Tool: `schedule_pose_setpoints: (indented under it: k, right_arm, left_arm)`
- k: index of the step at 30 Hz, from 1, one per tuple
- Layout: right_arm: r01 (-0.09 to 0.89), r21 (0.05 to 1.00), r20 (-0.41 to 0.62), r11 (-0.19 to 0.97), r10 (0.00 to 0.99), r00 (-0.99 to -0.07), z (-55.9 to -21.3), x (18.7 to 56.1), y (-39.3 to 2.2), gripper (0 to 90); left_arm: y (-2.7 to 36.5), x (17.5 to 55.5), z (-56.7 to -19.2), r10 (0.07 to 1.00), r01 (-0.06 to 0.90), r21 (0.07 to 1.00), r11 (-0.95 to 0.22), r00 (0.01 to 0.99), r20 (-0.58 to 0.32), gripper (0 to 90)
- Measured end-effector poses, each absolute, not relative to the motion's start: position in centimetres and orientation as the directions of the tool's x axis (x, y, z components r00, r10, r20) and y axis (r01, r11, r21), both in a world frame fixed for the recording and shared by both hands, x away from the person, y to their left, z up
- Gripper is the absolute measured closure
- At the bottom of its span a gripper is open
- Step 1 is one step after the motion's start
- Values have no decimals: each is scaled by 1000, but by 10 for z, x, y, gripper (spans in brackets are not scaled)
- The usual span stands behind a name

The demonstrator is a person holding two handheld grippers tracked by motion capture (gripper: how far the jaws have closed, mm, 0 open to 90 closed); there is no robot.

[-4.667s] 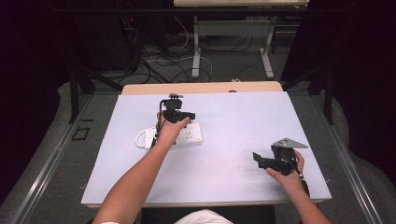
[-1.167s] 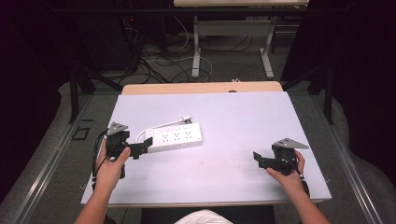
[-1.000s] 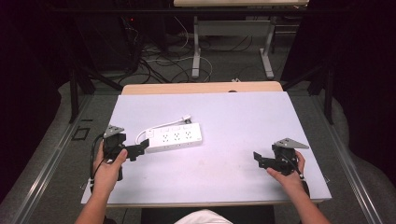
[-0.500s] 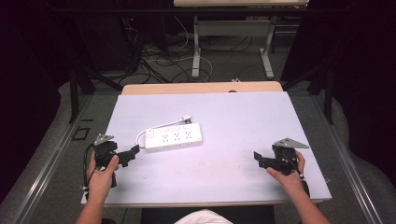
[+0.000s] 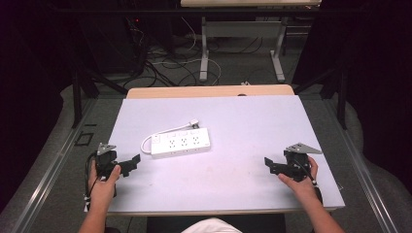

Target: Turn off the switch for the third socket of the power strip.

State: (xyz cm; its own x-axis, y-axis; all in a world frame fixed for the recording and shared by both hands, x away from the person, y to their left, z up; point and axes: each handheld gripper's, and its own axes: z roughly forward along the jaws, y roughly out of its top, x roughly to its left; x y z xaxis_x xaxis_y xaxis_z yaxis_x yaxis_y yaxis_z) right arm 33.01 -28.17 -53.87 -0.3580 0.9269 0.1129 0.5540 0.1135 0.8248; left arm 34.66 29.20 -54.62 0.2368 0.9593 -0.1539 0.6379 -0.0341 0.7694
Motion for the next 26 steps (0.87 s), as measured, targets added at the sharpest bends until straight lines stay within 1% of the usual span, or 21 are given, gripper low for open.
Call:
schedule_pose_setpoints:
  k: [8, 14, 26]
  right_arm:
    - [564, 820, 122, 103, 930, -347, -540, 332, -284, 154]
    - [564, 820, 123, 98, 932, -341, -541, 333, -285, 154]
    - [568, 817, 121, 103, 932, -343, -542, 335, -288, 154]
  left_arm:
    - [292, 350, -555, 959, 667, 743, -58, 243, -144, 23]
    - [292, 352, -559, 958, 686, 726, -57, 241, -152, 24]
    - [290, 353, -560, 960, 684, 727, -59, 238, -146, 24]
